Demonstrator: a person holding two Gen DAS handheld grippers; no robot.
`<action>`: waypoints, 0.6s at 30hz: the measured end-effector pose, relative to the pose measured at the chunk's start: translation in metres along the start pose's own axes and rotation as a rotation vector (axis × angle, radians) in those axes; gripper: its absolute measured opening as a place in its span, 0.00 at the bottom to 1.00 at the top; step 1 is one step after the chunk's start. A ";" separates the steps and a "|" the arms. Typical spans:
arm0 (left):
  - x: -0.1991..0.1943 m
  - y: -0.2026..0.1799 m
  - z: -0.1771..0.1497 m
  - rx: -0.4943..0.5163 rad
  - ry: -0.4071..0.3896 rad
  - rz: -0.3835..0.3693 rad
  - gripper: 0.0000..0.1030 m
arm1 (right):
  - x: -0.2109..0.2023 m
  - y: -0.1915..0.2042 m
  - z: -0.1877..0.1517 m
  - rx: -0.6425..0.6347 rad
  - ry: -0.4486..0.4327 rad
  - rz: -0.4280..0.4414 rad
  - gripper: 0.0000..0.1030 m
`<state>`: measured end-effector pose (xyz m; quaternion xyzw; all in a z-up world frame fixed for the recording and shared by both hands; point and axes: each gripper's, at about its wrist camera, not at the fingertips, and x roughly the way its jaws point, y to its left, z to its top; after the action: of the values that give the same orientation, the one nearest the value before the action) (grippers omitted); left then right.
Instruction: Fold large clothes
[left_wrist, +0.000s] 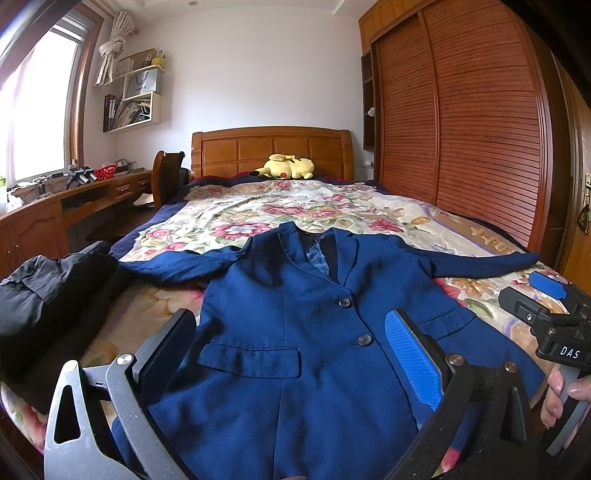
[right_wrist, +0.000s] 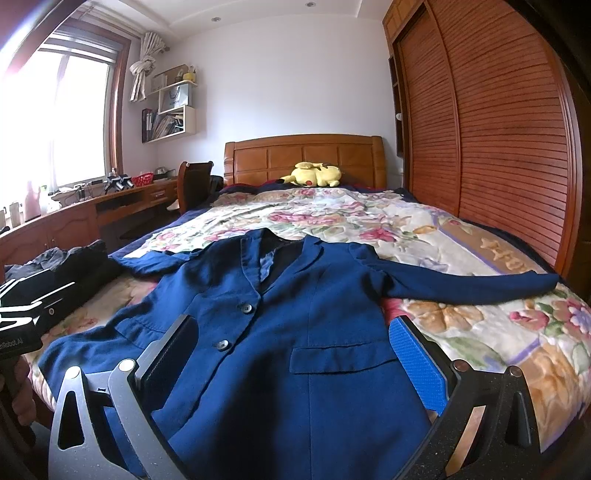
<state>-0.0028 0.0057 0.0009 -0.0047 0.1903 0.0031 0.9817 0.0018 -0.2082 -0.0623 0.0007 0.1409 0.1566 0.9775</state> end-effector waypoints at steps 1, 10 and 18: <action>0.000 0.000 0.000 0.000 0.000 0.001 0.99 | 0.000 0.001 0.000 -0.001 -0.001 -0.001 1.00; 0.000 0.000 0.000 -0.001 -0.001 0.002 0.99 | 0.000 0.000 -0.001 -0.001 -0.003 -0.004 1.00; 0.000 0.000 0.000 -0.001 -0.002 0.001 0.99 | 0.001 0.001 -0.001 -0.002 -0.004 -0.004 1.00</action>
<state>-0.0031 0.0060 0.0011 -0.0049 0.1895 0.0037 0.9819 0.0027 -0.2072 -0.0632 -0.0005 0.1386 0.1547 0.9782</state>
